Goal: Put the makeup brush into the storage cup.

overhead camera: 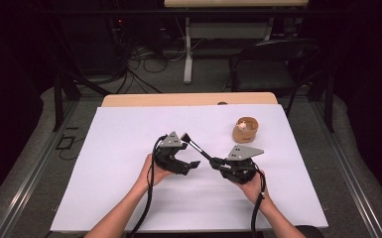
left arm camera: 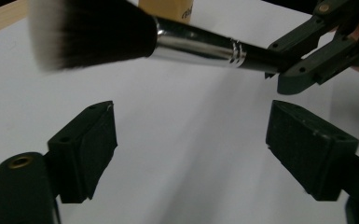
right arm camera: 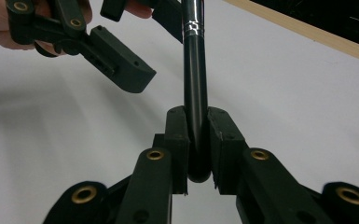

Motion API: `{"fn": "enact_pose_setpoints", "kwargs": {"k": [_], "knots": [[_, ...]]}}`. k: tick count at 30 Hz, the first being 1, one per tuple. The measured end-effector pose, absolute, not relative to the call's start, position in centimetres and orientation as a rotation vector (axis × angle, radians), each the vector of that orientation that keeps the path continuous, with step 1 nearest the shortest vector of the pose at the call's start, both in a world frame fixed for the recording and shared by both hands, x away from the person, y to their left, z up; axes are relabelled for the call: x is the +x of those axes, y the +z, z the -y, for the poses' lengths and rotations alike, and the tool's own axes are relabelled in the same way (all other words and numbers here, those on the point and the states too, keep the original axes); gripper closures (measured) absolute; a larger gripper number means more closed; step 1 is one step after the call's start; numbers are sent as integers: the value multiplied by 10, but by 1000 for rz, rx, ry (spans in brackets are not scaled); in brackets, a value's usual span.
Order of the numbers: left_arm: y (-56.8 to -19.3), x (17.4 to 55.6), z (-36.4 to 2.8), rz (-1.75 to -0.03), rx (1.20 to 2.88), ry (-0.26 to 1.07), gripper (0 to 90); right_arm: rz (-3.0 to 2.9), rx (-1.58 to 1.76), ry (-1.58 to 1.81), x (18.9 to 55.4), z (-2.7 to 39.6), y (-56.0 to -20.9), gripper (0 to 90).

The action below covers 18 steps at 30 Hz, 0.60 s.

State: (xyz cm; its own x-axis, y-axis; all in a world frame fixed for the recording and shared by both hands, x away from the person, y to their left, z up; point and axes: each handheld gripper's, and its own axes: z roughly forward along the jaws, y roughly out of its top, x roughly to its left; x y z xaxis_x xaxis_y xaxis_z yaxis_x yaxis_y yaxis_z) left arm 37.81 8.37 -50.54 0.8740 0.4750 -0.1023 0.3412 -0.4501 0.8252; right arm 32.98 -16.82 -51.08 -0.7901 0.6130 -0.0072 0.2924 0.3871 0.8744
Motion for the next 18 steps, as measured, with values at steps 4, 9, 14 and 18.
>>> {"fn": "enact_pose_setpoints", "kwargs": {"k": [4,9,14,18], "knots": [[-504,379,-81,-591,2064,162,254,-2316,807,1350,331,165,-513,793],[-501,381,-81,-596,2034,159,278,-2308,820,1333,332,163,-515,793],[-498,382,-80,-622,2012,166,328,-2299,836,1336,334,162,-518,793],[-497,386,-81,-652,1982,144,385,-2291,844,1330,334,162,-519,793]]}}
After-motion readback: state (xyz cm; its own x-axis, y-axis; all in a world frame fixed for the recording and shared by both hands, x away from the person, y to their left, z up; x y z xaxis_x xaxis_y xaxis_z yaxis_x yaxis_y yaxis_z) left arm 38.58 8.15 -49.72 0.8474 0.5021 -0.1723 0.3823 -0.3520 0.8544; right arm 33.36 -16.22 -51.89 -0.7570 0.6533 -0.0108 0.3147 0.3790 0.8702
